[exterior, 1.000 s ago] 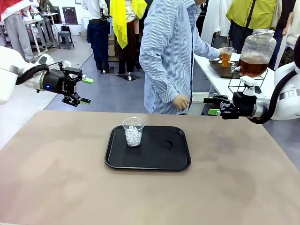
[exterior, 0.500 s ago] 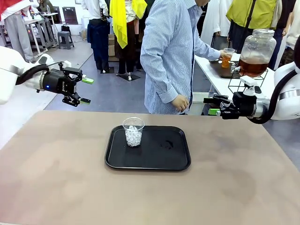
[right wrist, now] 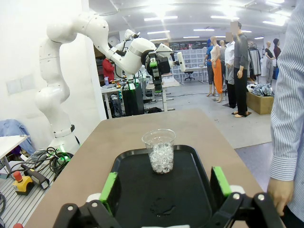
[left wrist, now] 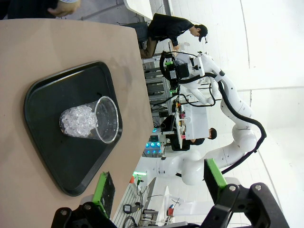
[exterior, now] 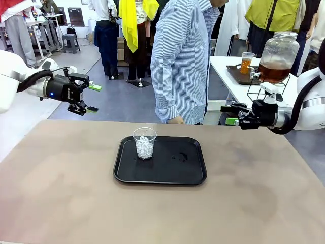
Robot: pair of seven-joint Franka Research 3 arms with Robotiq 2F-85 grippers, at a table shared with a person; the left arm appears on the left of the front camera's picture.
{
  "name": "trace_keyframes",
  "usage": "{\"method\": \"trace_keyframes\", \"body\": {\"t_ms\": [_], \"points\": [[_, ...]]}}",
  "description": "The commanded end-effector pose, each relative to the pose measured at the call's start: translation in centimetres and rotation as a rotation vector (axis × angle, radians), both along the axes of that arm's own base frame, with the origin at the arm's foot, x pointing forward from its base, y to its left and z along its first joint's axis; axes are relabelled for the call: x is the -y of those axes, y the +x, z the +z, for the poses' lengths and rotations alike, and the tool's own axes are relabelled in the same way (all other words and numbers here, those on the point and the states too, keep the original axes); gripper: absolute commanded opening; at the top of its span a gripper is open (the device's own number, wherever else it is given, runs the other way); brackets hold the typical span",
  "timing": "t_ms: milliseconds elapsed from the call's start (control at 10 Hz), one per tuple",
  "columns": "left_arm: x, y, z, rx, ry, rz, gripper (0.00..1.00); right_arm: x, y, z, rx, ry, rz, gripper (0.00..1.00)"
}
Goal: Pour the drink into the iced cup.
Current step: Pick up the iced cup indicated by the human and present it to them.
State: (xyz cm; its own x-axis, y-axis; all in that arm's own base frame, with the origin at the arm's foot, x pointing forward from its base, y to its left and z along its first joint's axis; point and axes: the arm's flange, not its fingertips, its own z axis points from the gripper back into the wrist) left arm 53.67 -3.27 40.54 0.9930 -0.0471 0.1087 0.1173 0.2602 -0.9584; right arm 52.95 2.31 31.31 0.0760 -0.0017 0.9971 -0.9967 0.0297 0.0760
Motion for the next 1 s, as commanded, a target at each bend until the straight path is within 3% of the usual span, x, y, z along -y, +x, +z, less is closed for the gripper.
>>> {"method": "trace_keyframes", "body": {"t_ms": [0, 900], "points": [[0.0, 0.03, 0.1, 0.002, -0.001, 0.0, 1.0, -0.1, 0.29, 0.48, -0.006, -0.004, 0.011, 1.0], [0.0, 0.03, 0.1, 0.002, -0.001, 0.0, 1.0, -0.1, 0.29, 0.48, -0.006, -0.004, 0.011, 1.0]]}}
